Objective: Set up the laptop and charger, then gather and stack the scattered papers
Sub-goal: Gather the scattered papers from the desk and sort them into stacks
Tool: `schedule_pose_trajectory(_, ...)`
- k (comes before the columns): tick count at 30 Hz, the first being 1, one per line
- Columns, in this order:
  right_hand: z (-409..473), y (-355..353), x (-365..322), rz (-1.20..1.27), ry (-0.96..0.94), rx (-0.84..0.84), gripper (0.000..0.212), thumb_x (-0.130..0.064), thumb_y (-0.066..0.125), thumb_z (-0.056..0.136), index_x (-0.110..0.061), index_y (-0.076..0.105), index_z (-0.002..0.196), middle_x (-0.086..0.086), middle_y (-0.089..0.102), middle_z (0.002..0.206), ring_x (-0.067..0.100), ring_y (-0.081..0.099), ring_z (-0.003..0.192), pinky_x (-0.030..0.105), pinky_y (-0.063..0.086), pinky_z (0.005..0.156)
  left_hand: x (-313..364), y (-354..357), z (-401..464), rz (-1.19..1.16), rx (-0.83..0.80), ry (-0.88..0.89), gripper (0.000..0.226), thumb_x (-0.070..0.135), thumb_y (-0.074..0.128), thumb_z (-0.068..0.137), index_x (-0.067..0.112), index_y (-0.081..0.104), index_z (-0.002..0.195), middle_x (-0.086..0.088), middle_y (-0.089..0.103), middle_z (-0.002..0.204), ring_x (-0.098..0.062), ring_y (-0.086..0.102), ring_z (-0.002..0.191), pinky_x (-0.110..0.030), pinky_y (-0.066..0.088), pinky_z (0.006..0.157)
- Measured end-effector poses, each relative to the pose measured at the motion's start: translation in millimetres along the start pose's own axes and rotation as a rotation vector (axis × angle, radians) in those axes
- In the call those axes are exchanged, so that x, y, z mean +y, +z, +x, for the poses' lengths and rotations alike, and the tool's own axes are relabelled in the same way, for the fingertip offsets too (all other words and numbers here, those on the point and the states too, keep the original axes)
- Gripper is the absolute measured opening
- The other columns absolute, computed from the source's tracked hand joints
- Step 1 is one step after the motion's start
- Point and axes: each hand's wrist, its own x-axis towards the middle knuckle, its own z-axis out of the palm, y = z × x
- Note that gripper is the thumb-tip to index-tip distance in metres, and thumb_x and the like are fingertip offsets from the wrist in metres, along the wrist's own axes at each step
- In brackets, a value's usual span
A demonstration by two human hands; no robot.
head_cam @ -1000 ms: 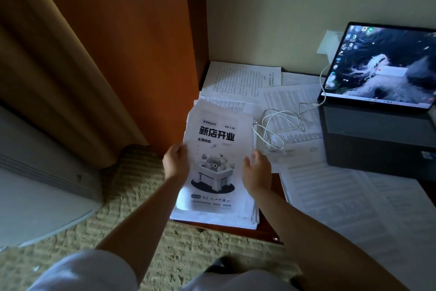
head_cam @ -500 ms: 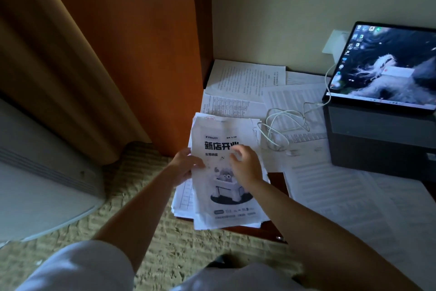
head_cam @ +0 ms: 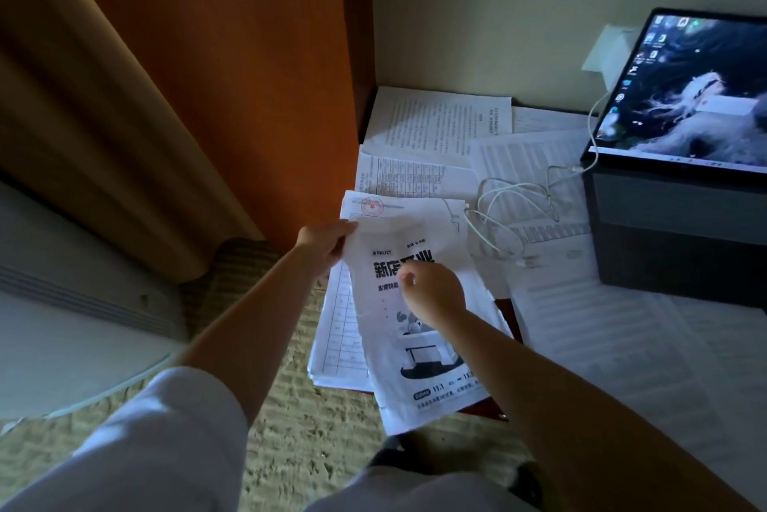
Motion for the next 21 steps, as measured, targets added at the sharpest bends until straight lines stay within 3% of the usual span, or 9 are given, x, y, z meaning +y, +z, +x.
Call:
schedule_pose_trajectory(2,3.1,0.7,0.8,-0.013,0.034,0.014,0.029,-0.013,0.037,0.093,-0.017,0.065,0.085,-0.003,0.066,0.081,0.015,0.061,0.076,0.025,0.047,0.064,5.0,-2.4,1.9,-0.076,-0.108,-0.037,0.02,-0.002,0.068,0.08,-0.004,0.063,0.099,-0.018,0.066,0.101,-0.023,0.066,0.083,-0.028,0.06,0.063)
schedule_pose_trajectory(4,6.1,1.4,0.5,-0.043,0.042,0.022,0.028,-0.014,0.037,0.094,-0.018,0.064,0.086,-0.004,0.064,0.078,0.014,0.058,0.073,0.022,0.04,0.056,4.9,-7.3,9.5,0.02,-0.049,0.025,0.023,0.001,0.073,0.077,-0.003,0.066,0.098,-0.016,0.068,0.096,-0.02,0.065,0.079,-0.03,0.059,0.071)
schedule_pose_trajectory(7,8.8,1.4,-2.3,-0.088,0.046,0.02,0.026,-0.013,0.037,0.093,-0.018,0.063,0.087,-0.004,0.061,0.076,0.013,0.053,0.068,0.02,0.029,0.048,1.0,-14.6,14.2,0.56,0.164,0.364,0.02,0.013,0.078,0.077,0.005,0.073,0.094,-0.004,0.066,0.08,-0.009,0.057,0.061,-0.022,0.053,0.064)
schedule_pose_trajectory(9,9.8,2.3,-2.5,-0.103,0.045,0.018,0.024,-0.014,0.037,0.093,-0.019,0.06,0.086,-0.007,0.055,0.072,0.012,0.05,0.066,0.02,0.026,0.047,-0.3,-15.6,13.1,0.813,0.152,0.565,0.008,0.014,0.071,0.083,0.009,0.075,0.088,-0.001,0.064,0.075,-0.009,0.055,0.06,-0.018,0.044,0.057)
schedule_pose_trajectory(13,9.4,4.4,-2.9,-0.1,0.045,0.026,0.022,-0.012,0.038,0.091,-0.02,0.052,0.077,-0.006,0.053,0.065,0.013,0.05,0.062,0.022,0.03,0.047,-13.6,-16.0,14.9,1.241,0.079,0.869,0.027,0.006,0.056,0.088,0.008,0.058,0.061,0.001,0.049,0.059,-0.028,0.055,0.063,-0.027,0.034,0.053)
schedule_pose_trajectory(17,10.2,5.0,-1.2,-0.087,0.052,0.03,0.024,-0.011,0.039,0.091,-0.017,0.061,0.082,-0.001,0.064,0.074,0.016,0.058,0.068,0.025,0.04,0.055,-14.7,-17.5,16.8,1.058,0.232,0.825,0.008,0.009,0.068,0.085,0.006,0.074,0.081,-0.004,0.067,0.071,-0.018,0.06,0.064,-0.026,0.049,0.063)
schedule_pose_trajectory(21,10.8,4.7,0.1,-0.052,0.051,0.026,0.026,-0.012,0.039,0.09,-0.016,0.064,0.085,0.001,0.066,0.077,0.018,0.06,0.073,0.027,0.043,0.06,-18.1,-18.1,14.2,1.203,0.185,0.851,0.024,0.008,0.056,0.087,0.009,0.061,0.063,-0.006,0.054,0.057,-0.021,0.047,0.052,-0.026,0.036,0.053)
